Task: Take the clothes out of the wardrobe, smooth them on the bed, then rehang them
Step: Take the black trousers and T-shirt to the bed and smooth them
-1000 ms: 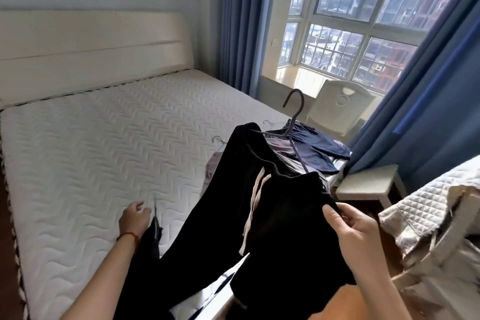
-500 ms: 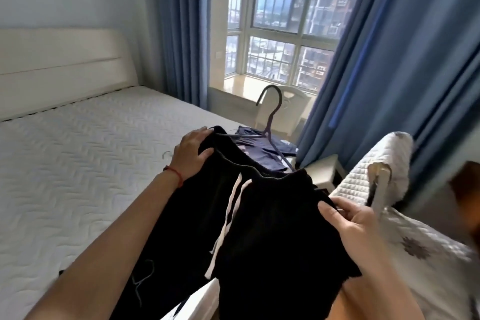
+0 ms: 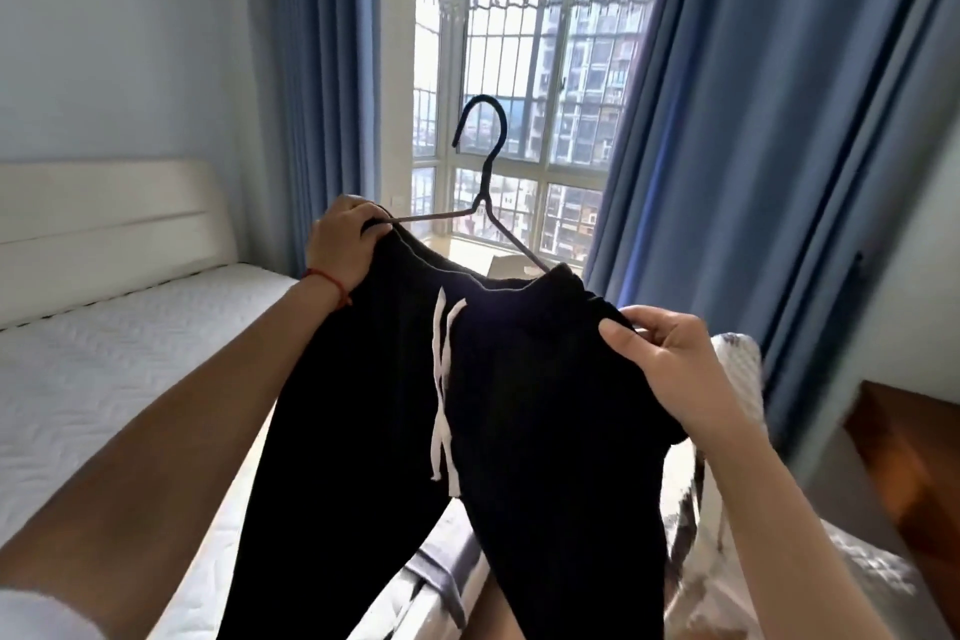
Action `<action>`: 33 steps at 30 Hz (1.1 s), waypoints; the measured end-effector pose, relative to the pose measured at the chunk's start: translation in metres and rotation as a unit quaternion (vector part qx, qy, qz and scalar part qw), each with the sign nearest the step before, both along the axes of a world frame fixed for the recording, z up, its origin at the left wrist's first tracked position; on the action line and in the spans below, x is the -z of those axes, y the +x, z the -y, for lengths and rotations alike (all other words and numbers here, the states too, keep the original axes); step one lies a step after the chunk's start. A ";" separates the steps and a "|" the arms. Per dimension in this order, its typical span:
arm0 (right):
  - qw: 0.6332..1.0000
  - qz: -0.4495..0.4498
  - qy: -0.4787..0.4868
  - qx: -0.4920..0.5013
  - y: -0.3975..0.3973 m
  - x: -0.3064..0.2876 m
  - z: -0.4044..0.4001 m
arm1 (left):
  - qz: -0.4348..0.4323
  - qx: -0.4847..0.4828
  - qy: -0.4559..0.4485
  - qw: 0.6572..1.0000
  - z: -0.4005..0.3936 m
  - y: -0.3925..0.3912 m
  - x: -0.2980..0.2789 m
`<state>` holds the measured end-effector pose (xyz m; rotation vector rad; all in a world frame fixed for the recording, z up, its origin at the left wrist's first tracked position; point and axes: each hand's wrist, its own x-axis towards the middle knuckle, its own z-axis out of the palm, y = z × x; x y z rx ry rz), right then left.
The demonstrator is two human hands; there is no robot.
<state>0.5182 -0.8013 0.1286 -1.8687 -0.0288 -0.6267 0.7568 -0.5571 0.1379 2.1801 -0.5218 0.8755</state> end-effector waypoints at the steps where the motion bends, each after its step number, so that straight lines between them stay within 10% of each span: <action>1: 1.000 0.003 -0.015 0.001 0.007 -0.008 0.000 | 0.003 -0.007 -0.002 1.000 -0.005 0.001 -0.010; 22: 0.890 0.169 -0.246 0.344 -0.031 -0.112 0.128 | 0.220 0.032 -0.066 0.973 0.102 -0.074 -0.132; 33: 0.932 0.112 -0.240 0.246 -0.010 -0.071 0.149 | 0.209 -0.023 -0.070 0.975 0.090 -0.093 -0.051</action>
